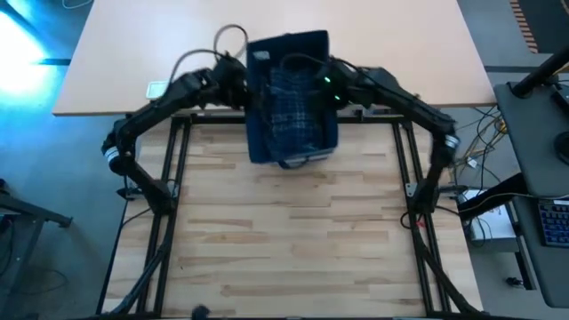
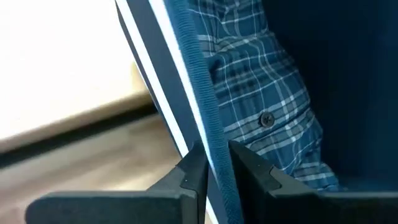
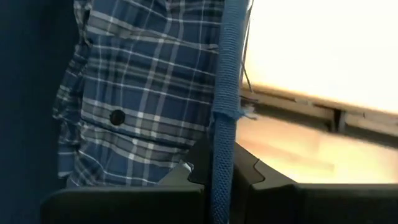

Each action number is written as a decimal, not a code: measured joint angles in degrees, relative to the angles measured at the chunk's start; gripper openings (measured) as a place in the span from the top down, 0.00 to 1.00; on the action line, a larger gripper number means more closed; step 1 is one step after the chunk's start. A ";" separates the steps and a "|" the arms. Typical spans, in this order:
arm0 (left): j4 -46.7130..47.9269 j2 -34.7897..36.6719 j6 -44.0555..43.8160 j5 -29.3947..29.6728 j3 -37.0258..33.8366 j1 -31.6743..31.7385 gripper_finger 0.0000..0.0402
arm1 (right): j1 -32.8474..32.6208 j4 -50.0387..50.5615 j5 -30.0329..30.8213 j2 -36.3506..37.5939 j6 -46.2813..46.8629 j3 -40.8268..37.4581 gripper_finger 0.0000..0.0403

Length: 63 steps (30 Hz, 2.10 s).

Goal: Fold Laundry from Bin
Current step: Move the laundry bin to the other table

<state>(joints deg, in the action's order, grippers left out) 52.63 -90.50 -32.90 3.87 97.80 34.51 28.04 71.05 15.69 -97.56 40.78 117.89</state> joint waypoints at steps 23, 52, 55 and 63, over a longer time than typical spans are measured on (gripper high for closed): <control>4.19 -19.55 19.70 -7.65 29.01 21.52 0.73 | 12.77 -12.26 -3.54 -16.87 -8.22 16.58 0.71; 7.83 26.06 17.92 -1.54 -10.31 16.33 0.37 | -17.36 -1.04 11.36 -1.01 -28.03 16.34 0.38; 7.38 31.82 15.14 -1.39 -18.97 15.04 0.37 | -21.87 -0.62 11.42 -0.72 -28.01 16.34 0.38; -15.61 36.11 17.90 0.26 -38.68 12.58 0.39 | -31.27 5.41 11.44 -0.04 -21.91 16.34 0.39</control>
<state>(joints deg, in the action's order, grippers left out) 37.02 -54.39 -15.01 4.12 59.12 47.09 -3.22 76.46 27.13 -97.60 18.87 134.23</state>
